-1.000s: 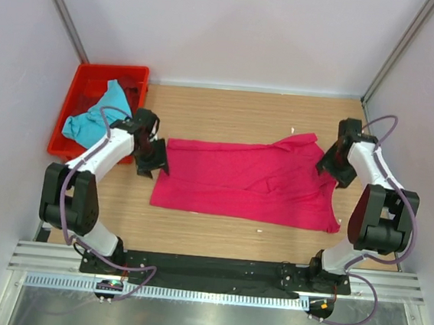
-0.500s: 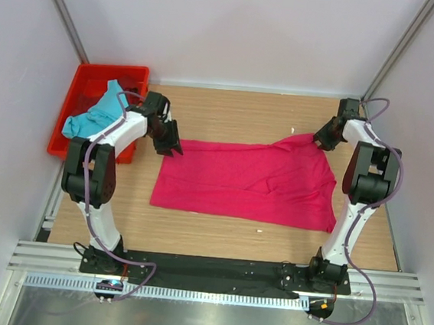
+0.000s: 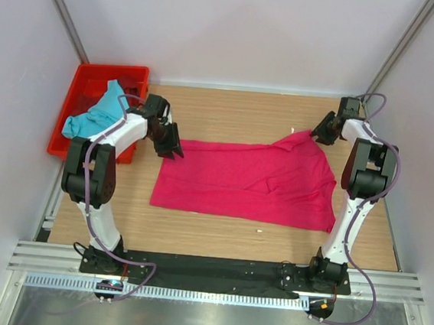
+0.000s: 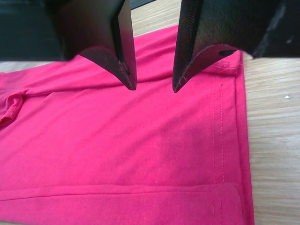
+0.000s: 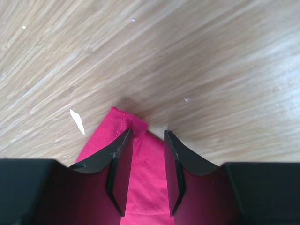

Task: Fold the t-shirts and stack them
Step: Fold the tshirt

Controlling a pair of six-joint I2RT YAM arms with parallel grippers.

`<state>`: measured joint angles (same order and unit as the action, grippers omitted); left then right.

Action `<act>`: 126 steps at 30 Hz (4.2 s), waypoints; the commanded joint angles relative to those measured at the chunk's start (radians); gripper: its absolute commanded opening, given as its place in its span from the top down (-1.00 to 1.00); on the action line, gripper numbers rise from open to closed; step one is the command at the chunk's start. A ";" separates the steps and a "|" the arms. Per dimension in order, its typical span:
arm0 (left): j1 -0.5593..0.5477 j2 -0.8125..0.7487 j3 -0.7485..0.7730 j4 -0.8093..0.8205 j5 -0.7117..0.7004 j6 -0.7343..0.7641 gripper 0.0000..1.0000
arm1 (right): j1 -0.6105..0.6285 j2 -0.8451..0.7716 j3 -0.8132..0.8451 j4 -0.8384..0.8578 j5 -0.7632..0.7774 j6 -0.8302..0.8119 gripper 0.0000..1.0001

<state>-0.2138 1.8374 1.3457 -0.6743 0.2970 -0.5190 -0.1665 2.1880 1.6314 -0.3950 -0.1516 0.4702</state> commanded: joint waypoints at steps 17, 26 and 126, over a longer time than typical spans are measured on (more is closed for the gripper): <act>-0.001 0.060 0.081 -0.045 -0.062 0.011 0.00 | -0.001 0.092 0.087 0.077 -0.114 0.001 0.58; 0.004 0.132 0.170 -0.085 -0.148 0.036 -0.20 | -0.004 0.063 0.119 0.038 -0.100 0.007 0.97; 0.044 0.367 0.426 -0.153 -0.191 0.119 0.17 | -0.022 -0.143 -0.002 -0.255 -0.086 0.091 0.97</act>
<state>-0.1749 2.2074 1.7531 -0.8093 0.0990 -0.4049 -0.1856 2.1139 1.6119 -0.6445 -0.2237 0.5591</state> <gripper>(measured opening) 0.428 0.028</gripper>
